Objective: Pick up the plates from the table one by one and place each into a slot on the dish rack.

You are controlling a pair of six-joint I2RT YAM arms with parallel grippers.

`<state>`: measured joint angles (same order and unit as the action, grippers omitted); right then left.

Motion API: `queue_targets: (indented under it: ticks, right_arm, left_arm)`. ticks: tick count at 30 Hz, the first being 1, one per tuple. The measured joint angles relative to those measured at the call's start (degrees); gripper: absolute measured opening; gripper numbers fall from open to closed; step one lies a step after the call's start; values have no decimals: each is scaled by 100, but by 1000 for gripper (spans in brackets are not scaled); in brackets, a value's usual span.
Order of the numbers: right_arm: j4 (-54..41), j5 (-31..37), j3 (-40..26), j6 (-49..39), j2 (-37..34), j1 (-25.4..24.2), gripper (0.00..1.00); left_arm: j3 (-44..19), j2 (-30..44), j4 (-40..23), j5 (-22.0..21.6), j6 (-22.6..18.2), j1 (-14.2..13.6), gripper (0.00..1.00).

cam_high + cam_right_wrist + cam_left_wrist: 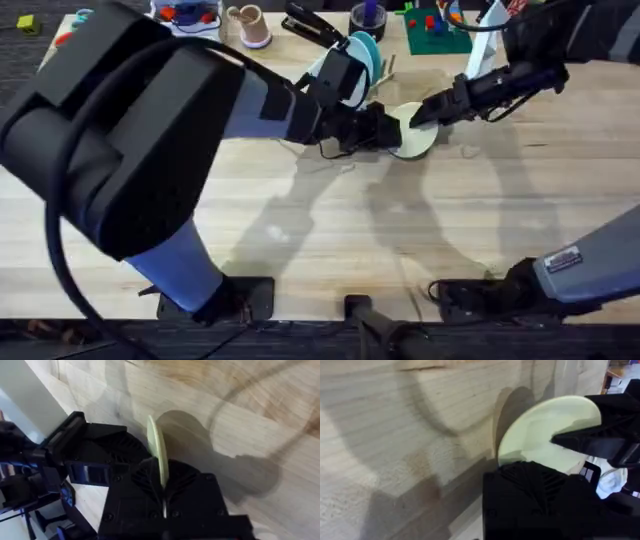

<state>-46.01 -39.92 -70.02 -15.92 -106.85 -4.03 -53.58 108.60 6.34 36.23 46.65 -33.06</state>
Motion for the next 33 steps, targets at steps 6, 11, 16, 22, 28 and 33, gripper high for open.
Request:
queue_targets:
  ticks: [6, 11, 16, 22, 28, 33]
  right_arm:
    - [-254, 183, 0, -1, 142, 49, 31]
    - [-756, 549, -100, -60, 462, 109, 32]
    - [-1185, 733, -556, -87, 867, 109, 31]
    - [-1726, 1092, -1168, -109, 1287, 135, 31]
    - [-2193, 1696, -1979, -128, 1618, 287, 31]
    - [-2593, 2130, -2711, -131, 1731, 481, 31]
  left_arm:
    - [7, -146, -191, -174, -85, -44, 41]
    - [49, -633, -840, -538, -228, -81, 41]
    - [63, -1540, -1561, -952, -467, -81, 39]
    - [61, -2667, -2602, -1540, -791, -81, 39]
    - [63, -3705, -3599, -2132, -1258, -81, 39]
    - [63, -4602, -4236, -2582, -1804, -81, 39]
